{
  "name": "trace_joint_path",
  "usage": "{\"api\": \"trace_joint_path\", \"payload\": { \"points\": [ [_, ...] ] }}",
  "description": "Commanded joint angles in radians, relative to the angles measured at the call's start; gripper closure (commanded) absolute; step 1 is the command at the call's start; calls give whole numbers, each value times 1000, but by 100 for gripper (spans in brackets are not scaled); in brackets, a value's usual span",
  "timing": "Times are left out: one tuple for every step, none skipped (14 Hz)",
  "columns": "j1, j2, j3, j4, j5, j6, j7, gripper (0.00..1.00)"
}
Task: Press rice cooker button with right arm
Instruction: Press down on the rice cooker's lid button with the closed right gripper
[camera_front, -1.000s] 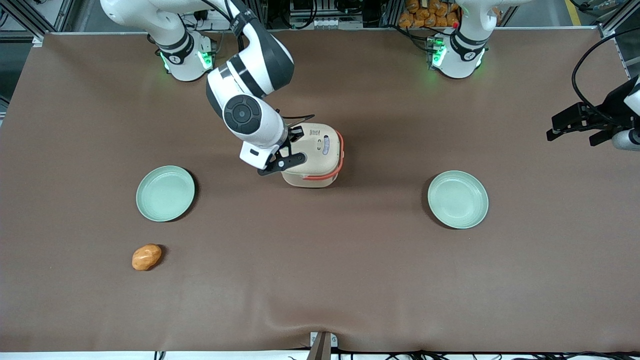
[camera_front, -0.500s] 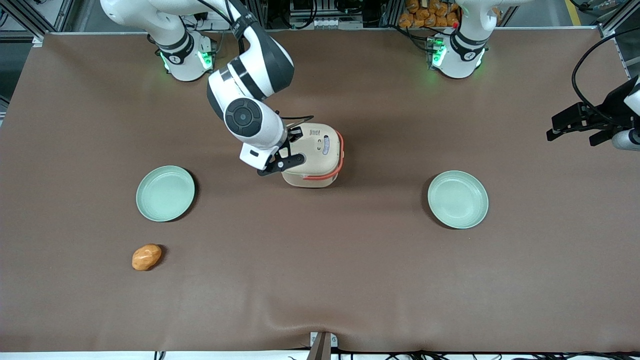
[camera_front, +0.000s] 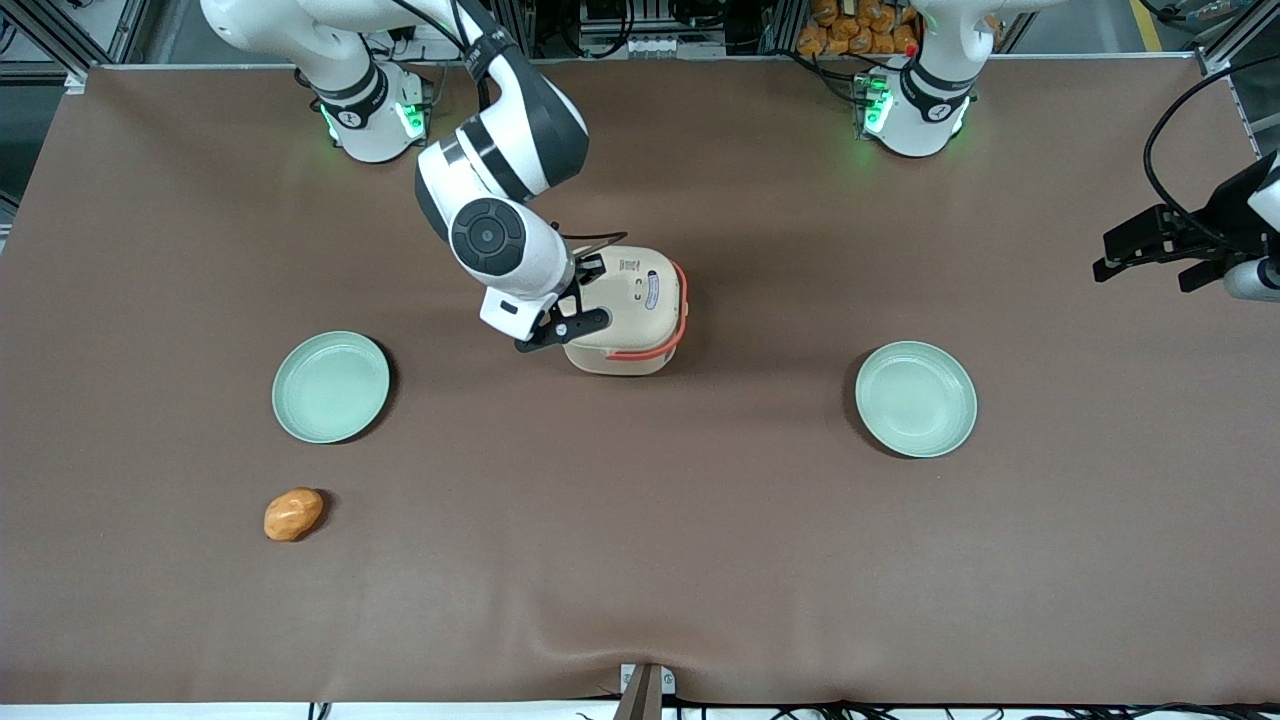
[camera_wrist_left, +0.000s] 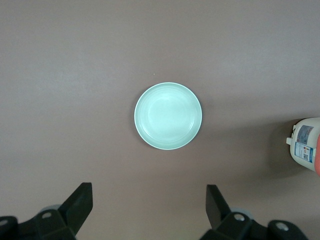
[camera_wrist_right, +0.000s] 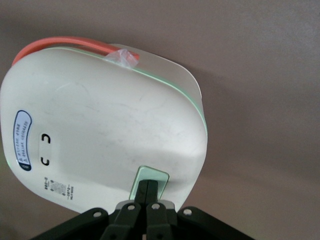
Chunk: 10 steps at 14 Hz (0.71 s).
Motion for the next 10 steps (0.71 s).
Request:
{"api": "trace_joint_path", "payload": {
  "points": [
    [7,25,-5,-4,17,10,-1,100],
    [8,28,-5,-4,17,12,-1,100],
    [8,33,-5,-4,19,15,-3,100],
    [8,37,-5,-4,17,19,-4,100],
    [8,37,-5,-4,17,19,-4,100],
    [7,36,-5,-2,17,15,-3,100],
    [5,30,-5,0,17,10,0,100],
    [4,22,-5,3,17,7,0,100],
    [1,10,-5,9,19,4,-4,100],
    [-4,-10,-5,13,22,-16,-3,98]
  ]
}}
